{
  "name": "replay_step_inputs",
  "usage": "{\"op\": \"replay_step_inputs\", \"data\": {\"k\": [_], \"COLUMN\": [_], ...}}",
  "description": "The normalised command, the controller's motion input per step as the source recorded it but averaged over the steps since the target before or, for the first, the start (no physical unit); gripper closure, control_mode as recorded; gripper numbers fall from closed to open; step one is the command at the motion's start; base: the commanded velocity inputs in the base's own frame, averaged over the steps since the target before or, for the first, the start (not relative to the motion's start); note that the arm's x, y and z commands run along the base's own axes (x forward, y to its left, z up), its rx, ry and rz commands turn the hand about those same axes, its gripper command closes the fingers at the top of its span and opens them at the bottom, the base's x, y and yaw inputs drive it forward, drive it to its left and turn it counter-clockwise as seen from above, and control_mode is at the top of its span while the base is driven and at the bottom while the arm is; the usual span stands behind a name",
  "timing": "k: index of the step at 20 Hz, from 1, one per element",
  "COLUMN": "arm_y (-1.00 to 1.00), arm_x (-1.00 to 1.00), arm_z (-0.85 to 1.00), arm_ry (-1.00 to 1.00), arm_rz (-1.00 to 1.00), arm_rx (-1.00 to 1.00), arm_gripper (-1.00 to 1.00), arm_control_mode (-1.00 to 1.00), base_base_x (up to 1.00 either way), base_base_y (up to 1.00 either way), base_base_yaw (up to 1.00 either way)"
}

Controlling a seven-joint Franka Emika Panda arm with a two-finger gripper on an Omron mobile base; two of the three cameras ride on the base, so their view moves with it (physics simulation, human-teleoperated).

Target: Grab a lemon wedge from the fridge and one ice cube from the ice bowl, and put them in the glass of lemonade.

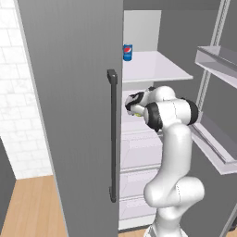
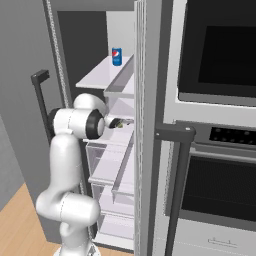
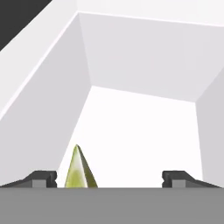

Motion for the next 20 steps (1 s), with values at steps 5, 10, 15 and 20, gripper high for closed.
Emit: {"op": "replay_step_inputs", "data": {"k": [5, 10, 15, 20], "arm_y": [0.00, 0.01, 0.04, 0.00], "arm_x": [-0.01, -0.43, -0.35, -0.01], "arm_z": [-0.26, -0.08, -0.01, 0.00], "arm_ry": [0.00, -0.02, -0.04, 0.00], "arm_rz": [0.00, 0.00, 0.00, 0.00], "arm_rx": [-0.02, -0.09, -0.10, -0.04], "arm_gripper": [-1.00, -1.00, -1.00, -1.00], "arm_control_mode": [-1.00, -1.00, -1.00, -1.00], "base_base_x": [0.00, 0.00, 0.00, 0.00], "base_base_y": [0.00, 0.00, 0.00, 0.00], "base_base_yaw": [0.00, 0.00, 0.00, 0.00]}}
